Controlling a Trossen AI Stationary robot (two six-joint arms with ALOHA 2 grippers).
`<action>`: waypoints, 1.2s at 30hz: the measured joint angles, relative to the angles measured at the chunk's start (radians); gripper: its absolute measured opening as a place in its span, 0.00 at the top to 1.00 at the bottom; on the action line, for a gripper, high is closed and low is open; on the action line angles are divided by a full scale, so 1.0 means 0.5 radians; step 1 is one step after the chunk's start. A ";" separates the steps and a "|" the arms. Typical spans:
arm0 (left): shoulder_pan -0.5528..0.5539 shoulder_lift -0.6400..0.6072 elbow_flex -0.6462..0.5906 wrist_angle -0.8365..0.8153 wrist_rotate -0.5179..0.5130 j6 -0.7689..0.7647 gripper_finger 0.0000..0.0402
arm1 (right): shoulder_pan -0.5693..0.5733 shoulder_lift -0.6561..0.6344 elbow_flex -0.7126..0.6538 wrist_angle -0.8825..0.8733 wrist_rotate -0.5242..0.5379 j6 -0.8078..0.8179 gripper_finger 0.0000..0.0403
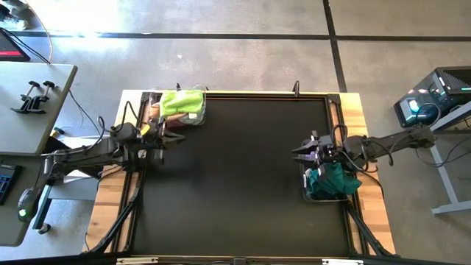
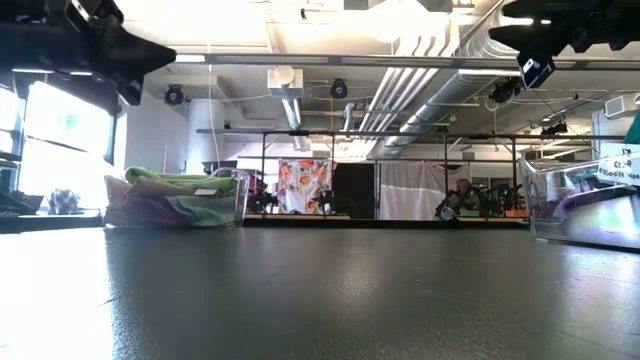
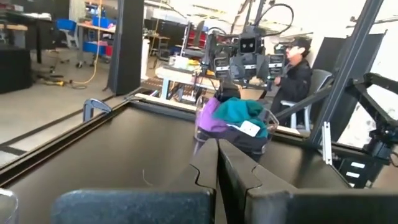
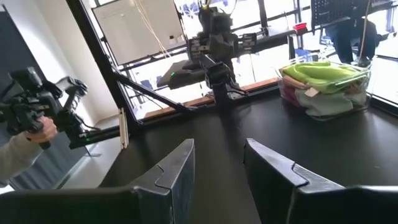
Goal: Sort towels by color in basket
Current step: Return to Home Position
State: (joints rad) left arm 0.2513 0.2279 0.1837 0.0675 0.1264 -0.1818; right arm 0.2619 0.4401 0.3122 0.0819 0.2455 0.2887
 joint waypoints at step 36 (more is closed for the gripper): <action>-0.152 -0.448 -0.156 -0.269 -0.156 0.051 1.00 | -0.002 -0.779 -0.443 0.082 -0.035 0.004 0.67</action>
State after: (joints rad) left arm 0.1753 0.0040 0.1059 -0.0668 0.0485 -0.1561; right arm 0.2607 0.0506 0.0909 0.1230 0.2278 0.2908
